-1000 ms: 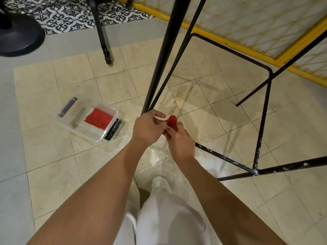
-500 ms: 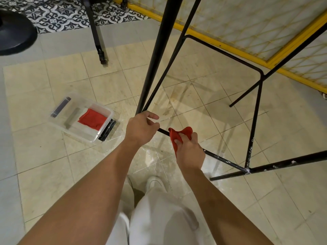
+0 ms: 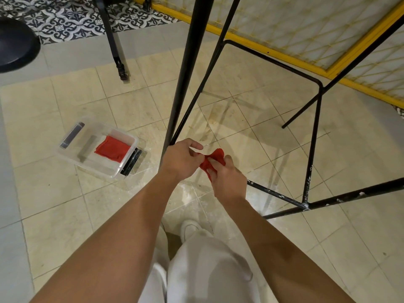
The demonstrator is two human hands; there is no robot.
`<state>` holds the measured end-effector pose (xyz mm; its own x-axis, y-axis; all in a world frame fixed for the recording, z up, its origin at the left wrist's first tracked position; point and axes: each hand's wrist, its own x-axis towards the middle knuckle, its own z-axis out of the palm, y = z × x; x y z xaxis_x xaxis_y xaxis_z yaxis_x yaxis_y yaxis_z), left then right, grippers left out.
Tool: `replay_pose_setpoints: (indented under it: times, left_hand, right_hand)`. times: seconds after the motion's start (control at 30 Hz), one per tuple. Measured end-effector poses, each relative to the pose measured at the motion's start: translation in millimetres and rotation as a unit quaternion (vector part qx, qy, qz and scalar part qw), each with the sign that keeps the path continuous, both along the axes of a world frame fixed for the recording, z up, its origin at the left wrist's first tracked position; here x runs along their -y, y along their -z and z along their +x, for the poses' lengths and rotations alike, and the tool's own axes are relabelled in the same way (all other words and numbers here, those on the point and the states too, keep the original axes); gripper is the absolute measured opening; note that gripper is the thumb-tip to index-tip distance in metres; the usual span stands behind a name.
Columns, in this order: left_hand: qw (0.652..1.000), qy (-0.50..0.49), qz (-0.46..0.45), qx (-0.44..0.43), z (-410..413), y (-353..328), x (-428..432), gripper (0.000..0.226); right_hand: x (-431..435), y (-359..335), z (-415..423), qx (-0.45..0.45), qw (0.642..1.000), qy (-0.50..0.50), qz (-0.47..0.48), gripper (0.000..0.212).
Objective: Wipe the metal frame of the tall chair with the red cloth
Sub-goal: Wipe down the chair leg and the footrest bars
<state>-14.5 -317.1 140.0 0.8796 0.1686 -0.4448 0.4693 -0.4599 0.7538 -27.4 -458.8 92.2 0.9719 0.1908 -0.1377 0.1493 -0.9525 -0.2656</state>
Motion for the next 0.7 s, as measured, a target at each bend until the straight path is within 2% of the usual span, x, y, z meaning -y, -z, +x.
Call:
replay_pose_setpoints:
  times: [0.17, 0.37, 0.5, 0.6, 0.7]
  left_hand:
    - [1.000, 0.001, -0.007, 0.023, -1.5, -0.6, 8.4, 0.019]
    - [0.999, 0.020, -0.010, 0.023, -10.9, 7.0, 22.4, 0.021]
    - [0.999, 0.028, 0.001, 0.036, -19.0, 18.8, 33.8, 0.020]
    - [0.998, 0.010, -0.013, 0.054, -17.1, 20.5, 47.9, 0.018]
    - [0.996, -0.021, -0.033, 0.074, -13.9, 19.7, 63.6, 0.017]
  right_hand:
    - [41.1, 1.1, -10.6, 0.016, 1.000, 0.017, -0.008, 0.031]
    - [63.1, -8.4, -14.2, -0.035, 0.996, 0.065, -0.054, 0.038]
    - [54.8, -5.1, -14.5, 0.012, 0.996, 0.064, -0.055, 0.028]
    - [50.1, 3.1, -12.1, 0.094, 0.994, 0.020, -0.059, 0.018]
    - [44.4, 9.6, -7.5, 0.125, 0.990, -0.042, -0.056, 0.023]
